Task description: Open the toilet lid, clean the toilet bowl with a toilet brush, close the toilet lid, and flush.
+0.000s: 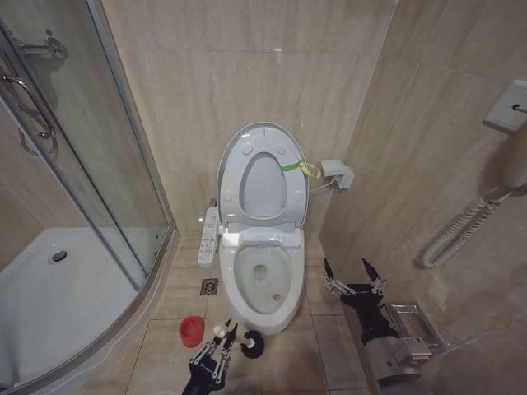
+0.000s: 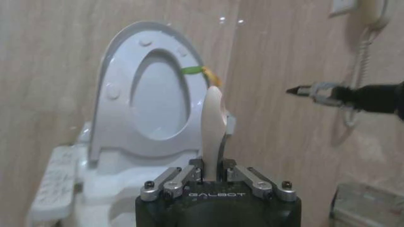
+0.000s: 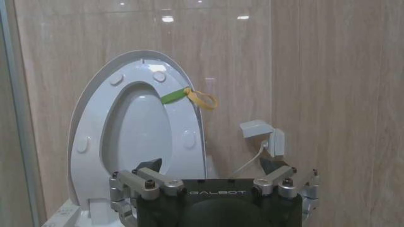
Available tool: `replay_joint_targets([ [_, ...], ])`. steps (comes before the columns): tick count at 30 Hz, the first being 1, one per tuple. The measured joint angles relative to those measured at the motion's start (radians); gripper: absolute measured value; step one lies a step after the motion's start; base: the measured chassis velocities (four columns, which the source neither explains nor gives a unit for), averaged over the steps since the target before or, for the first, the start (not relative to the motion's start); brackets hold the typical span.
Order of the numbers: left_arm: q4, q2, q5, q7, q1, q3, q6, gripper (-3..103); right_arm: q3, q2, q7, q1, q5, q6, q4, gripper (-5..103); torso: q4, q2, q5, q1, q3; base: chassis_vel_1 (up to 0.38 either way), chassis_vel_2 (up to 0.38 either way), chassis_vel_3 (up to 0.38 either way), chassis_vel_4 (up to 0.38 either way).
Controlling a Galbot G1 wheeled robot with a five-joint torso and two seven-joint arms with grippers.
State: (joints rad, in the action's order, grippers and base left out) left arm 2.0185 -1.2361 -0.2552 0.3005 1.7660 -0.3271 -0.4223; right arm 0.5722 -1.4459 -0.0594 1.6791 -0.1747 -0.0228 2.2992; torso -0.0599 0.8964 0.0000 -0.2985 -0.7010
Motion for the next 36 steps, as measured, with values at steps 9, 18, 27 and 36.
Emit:
replay_joint_targets([
  [9,0.032,0.015,-0.045,0.072,-0.080,0.009,0.019,18,0.000,0.000,0.000,0.000,0.000,0.000,0.000,100,0.0000,0.000,-0.0001,0.000,0.000,0.000,0.000,0.000,0.000],
  [18,0.060,0.044,-0.144,0.061,-0.191,-0.050,0.065,18,0.000,0.000,0.000,0.000,0.000,0.000,0.000,100,0.0002,0.000,0.0000,0.000,0.000,0.000,0.000,0.000,0.000],
  [27,-0.117,0.097,-0.258,0.051,-0.429,-0.059,0.080,18,0.000,0.000,0.000,0.000,0.000,0.000,0.000,100,-0.0001,0.000,-0.0002,0.000,0.000,0.000,0.000,0.000,0.000],
  [36,-0.316,0.122,-0.323,0.113,-0.599,-0.007,0.053,18,0.000,0.000,0.000,0.000,0.000,0.000,0.000,100,0.0001,0.000,-0.0002,0.000,0.000,0.000,0.000,0.000,0.000],
])
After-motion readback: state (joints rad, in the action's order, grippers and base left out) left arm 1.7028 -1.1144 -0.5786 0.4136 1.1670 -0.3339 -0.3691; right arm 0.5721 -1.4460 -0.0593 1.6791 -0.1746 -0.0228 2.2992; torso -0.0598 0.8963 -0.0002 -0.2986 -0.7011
